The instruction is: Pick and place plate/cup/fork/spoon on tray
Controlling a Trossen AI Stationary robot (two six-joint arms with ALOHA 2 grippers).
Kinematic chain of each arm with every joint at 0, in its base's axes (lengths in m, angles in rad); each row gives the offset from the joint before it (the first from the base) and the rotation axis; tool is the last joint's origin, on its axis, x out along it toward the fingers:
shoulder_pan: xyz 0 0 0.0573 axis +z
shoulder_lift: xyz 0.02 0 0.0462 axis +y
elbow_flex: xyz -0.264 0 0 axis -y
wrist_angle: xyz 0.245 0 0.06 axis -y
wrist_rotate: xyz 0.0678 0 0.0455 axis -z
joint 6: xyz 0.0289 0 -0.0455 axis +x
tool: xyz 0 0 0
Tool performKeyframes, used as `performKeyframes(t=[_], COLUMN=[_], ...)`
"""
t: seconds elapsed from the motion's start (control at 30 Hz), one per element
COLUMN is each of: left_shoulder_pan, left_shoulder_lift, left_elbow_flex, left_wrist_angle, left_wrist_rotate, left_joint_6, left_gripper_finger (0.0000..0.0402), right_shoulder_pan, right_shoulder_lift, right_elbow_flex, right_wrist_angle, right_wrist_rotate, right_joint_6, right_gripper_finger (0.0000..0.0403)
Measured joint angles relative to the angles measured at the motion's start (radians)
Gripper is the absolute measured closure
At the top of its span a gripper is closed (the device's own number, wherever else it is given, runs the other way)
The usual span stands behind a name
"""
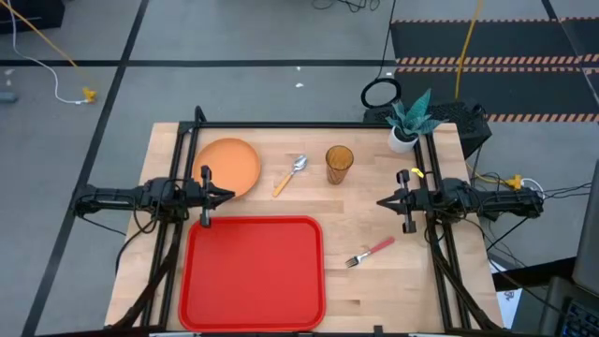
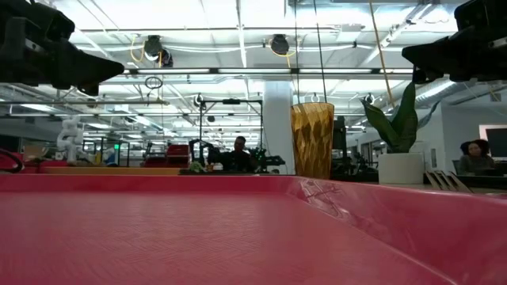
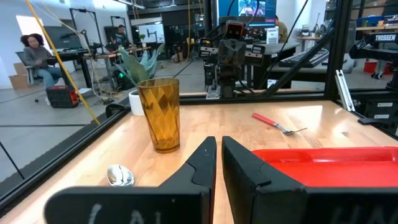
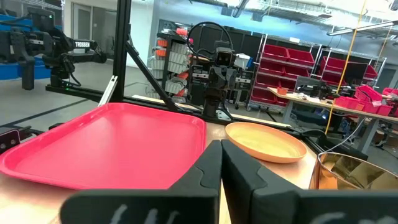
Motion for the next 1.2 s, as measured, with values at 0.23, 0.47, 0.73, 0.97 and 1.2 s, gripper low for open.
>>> performKeyframes(t=[0.23,0.47,0.73,0.97,1.2], left_shoulder_pan=[0.0,0.0,0.0,0.0,0.0], left_shoulder_lift=[0.0,0.0,0.0,0.0,0.0], left_elbow_flex=[0.0,0.0,0.0,0.0,0.0], left_wrist_angle=[0.0,0.0,0.0,0.0,0.0], left_wrist_rotate=[0.0,0.0,0.0,0.0,0.0], left_joint_6=[0.0,0.0,0.0,0.0,0.0], left_gripper_finger=[0.0371,0.0371,0.0371,0.0371,0.0371], right_shoulder_pan=[0.0,0.0,0.0,0.0,0.0], right_shoulder_lift=[0.0,0.0,0.0,0.0,0.0], right_elbow_flex=[0.0,0.0,0.0,0.0,0.0], right_wrist_angle=[0.0,0.001,0.001,0.001,0.001], right_wrist_rotate=[0.004,0.049,0.049,0.049,0.049], right_joint_6=[0.0,0.0,0.0,0.0,0.0], right_gripper_finger=[0.0403,0.0403,0.0403,0.0403,0.0403])
